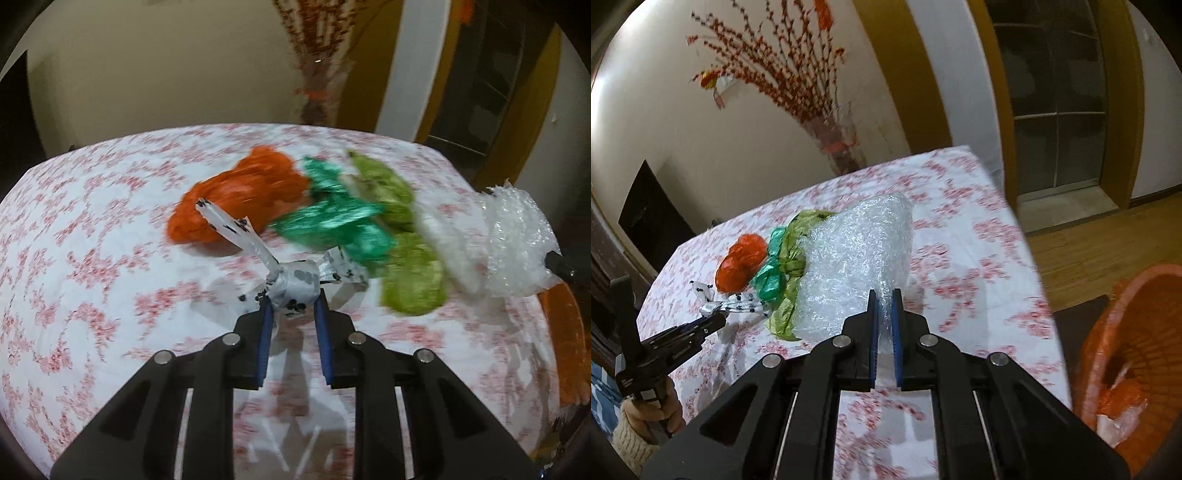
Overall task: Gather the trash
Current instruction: 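Carry the paw-print bag and bubble wrap over the orange basket, then open both tools to drop the paw-print bag and bubble wrap into the basket, then return to the table and grasp the clear plastic bag with the right tool, then grasp the orange bag with the left tool while the right tool holds the clear bag, then carry the orange bag and clear bag over the basket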
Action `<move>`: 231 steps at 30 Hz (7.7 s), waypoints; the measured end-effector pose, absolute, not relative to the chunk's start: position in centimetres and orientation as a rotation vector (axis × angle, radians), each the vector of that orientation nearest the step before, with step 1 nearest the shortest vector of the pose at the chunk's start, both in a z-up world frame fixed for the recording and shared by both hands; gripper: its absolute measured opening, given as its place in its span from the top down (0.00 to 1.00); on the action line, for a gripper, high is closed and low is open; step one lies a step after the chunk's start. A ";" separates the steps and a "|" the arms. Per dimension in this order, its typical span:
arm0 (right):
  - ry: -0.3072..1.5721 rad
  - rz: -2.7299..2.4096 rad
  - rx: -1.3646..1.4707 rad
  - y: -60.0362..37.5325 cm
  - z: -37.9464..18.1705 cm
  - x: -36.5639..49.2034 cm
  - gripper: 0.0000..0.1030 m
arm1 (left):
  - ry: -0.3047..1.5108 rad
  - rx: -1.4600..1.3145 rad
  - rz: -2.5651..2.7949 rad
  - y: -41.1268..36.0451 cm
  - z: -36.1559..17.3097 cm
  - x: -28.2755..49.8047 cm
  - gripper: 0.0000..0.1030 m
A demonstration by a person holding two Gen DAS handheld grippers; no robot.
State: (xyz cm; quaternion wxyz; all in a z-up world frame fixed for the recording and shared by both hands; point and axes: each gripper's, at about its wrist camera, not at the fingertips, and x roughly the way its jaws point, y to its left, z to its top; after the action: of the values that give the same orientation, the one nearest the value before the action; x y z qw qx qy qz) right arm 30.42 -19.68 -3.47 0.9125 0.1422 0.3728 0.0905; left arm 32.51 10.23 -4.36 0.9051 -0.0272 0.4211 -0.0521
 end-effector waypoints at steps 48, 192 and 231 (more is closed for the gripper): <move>0.500 -0.337 0.350 -36.8 0.4 15.7 0.94 | 0.753 -0.017 -0.718 -19.1 1.6 26.3 0.87; 0.797 0.019 0.183 -23.1 -2.9 29.4 0.67 | 0.826 -0.071 0.008 13.2 -3.8 40.4 0.40; 0.492 -0.336 0.290 -35.6 2.9 16.6 0.67 | 0.685 0.078 -0.429 -13.4 1.7 29.1 0.39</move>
State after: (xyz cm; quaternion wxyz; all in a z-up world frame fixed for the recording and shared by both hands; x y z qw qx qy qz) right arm 16.56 -35.64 2.89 0.9456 0.1425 0.2414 -0.1650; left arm 29.05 -13.39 1.65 0.9187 0.0382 0.3330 -0.2087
